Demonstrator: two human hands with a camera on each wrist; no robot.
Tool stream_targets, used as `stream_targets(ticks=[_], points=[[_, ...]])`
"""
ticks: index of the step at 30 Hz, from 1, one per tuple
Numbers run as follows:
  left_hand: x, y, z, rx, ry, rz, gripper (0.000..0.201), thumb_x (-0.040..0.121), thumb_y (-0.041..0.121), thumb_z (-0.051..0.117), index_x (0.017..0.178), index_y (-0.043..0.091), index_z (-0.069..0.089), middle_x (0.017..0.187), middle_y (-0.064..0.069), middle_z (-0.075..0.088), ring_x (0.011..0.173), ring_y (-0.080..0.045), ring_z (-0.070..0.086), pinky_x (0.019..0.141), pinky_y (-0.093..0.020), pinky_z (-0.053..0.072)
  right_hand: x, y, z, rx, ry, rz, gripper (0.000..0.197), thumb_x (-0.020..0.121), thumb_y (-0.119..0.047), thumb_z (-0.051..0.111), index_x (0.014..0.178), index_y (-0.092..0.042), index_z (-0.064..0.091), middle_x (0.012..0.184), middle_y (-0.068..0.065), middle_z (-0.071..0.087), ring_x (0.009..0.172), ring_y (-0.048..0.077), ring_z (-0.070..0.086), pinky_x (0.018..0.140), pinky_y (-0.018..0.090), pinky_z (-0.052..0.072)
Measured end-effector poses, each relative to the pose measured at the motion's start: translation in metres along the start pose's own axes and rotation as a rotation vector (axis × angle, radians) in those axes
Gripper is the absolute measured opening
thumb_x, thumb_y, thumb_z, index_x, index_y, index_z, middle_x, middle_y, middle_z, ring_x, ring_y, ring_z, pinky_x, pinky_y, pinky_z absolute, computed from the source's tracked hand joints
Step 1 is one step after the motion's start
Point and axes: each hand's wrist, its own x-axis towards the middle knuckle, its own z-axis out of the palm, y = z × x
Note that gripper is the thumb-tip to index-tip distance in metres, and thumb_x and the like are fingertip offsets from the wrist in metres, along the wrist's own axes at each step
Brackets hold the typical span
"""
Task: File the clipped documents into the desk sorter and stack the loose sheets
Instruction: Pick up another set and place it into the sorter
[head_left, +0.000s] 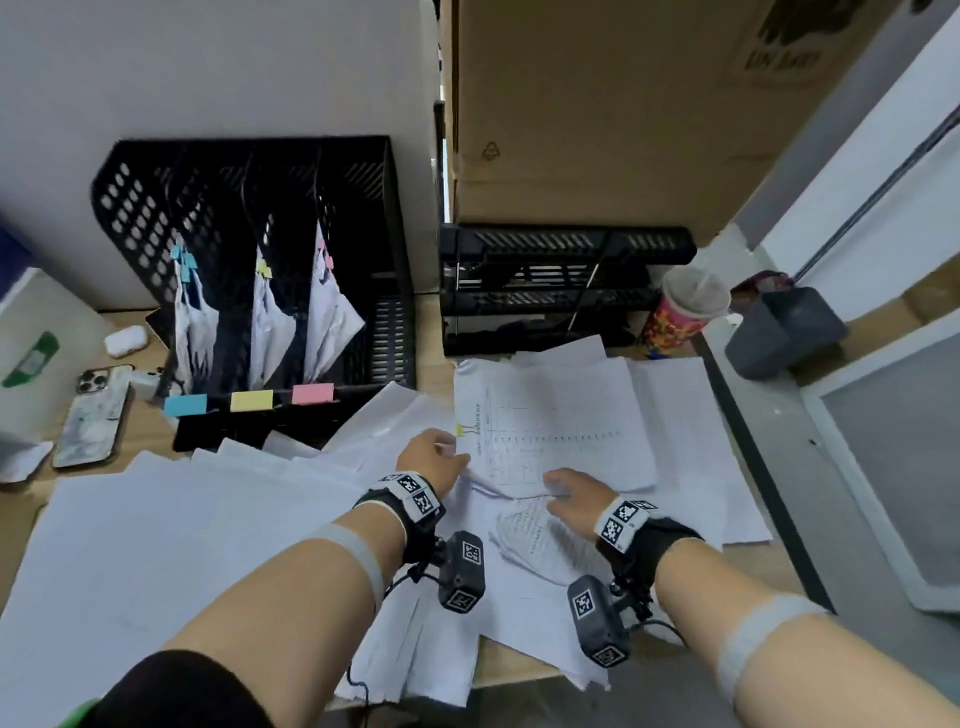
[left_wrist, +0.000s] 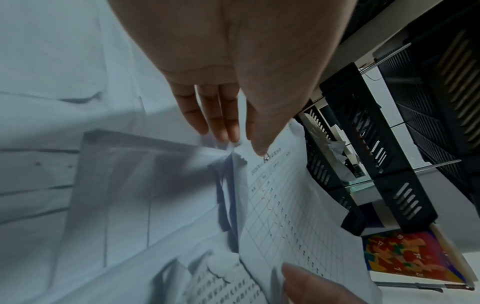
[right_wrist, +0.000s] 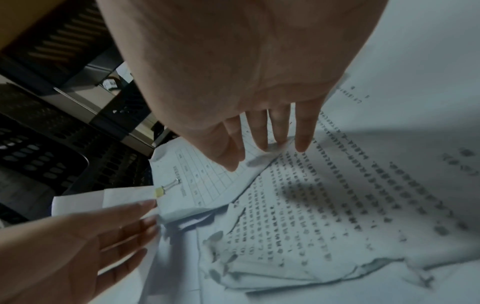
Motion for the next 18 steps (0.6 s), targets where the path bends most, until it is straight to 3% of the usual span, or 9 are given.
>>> stream_targets(ticks=[3, 5, 7, 9, 11, 15, 18], points=[[0.001, 0.007, 0.011, -0.028, 0.046, 0.009, 0.021, 0.083, 0.027, 0.075, 0.090, 0.018, 0.057, 0.078, 0.002, 0.059, 0.074, -0.020, 0.057, 0.069, -0.029, 0.046, 0.007, 0.010, -0.005, -0.085, -0.009, -0.008, 0.046, 0.094, -0.017, 0.047, 0.140, -0.019, 0.046, 0.149, 0.002, 0.045, 0.133, 0.022, 0.046, 0.111, 0.033, 0.037], [-0.001, 0.015, 0.017, 0.013, 0.040, 0.060, 0.021, 0.083, 0.024, 0.073, 0.078, 0.018, 0.053, 0.070, 0.003, 0.054, 0.067, -0.019, 0.050, 0.059, -0.027, 0.038, 0.009, 0.016, -0.010, -0.081, -0.015, -0.019, 0.042, 0.093, -0.015, 0.048, 0.134, -0.021, 0.052, 0.144, 0.000, 0.050, 0.128, 0.021, 0.051, 0.107, 0.034, 0.042], [-0.006, 0.024, 0.019, 0.044, 0.012, 0.107, 0.006, 0.084, 0.017, 0.066, 0.085, 0.018, 0.060, 0.076, 0.002, 0.061, 0.074, -0.022, 0.057, 0.063, -0.026, 0.039, 0.011, 0.020, -0.018, -0.056, -0.023, -0.028, 0.040, 0.093, -0.014, 0.048, 0.132, -0.020, 0.053, 0.142, 0.000, 0.052, 0.127, 0.021, 0.052, 0.106, 0.033, 0.043], [-0.006, 0.025, 0.020, -0.009, -0.007, 0.114, 0.021, 0.083, 0.011, 0.059, 0.099, 0.020, 0.068, 0.087, -0.001, 0.071, 0.083, -0.025, 0.066, 0.074, -0.028, 0.052, 0.014, 0.019, -0.028, -0.011, 0.023, -0.038, 0.040, 0.093, -0.014, 0.048, 0.132, -0.018, 0.052, 0.141, 0.003, 0.052, 0.125, 0.022, 0.053, 0.105, 0.033, 0.043], [-0.009, 0.025, 0.014, -0.104, -0.021, 0.085, 0.034, 0.082, 0.008, 0.055, 0.108, 0.024, 0.070, 0.096, -0.004, 0.075, 0.088, -0.028, 0.071, 0.080, -0.039, 0.060, 0.016, 0.014, -0.041, 0.048, 0.155, -0.061, 0.046, 0.091, -0.013, 0.051, 0.137, -0.016, 0.046, 0.141, 0.008, 0.048, 0.125, 0.026, 0.052, 0.105, 0.033, 0.043], [-0.029, 0.022, -0.019, -0.203, -0.029, 0.030, 0.032, 0.085, 0.002, 0.049, 0.095, 0.025, 0.068, 0.099, -0.013, 0.073, 0.087, -0.035, 0.073, 0.075, -0.052, 0.062, 0.012, -0.015, -0.070, 0.006, 0.424, -0.147, 0.066, 0.086, -0.015, 0.057, 0.148, -0.016, 0.032, 0.146, 0.015, 0.035, 0.130, 0.033, 0.042, 0.108, 0.039, 0.039], [-0.043, 0.008, -0.050, -0.197, -0.024, 0.000, 0.034, 0.075, 0.006, 0.048, 0.092, 0.026, 0.069, 0.101, -0.015, 0.074, 0.093, -0.036, 0.072, 0.077, -0.055, 0.061, 0.006, -0.047, -0.079, -0.127, 0.444, -0.205, 0.075, 0.085, -0.024, 0.059, 0.152, -0.021, 0.024, 0.154, 0.009, 0.029, 0.139, 0.030, 0.033, 0.113, 0.040, 0.036]])
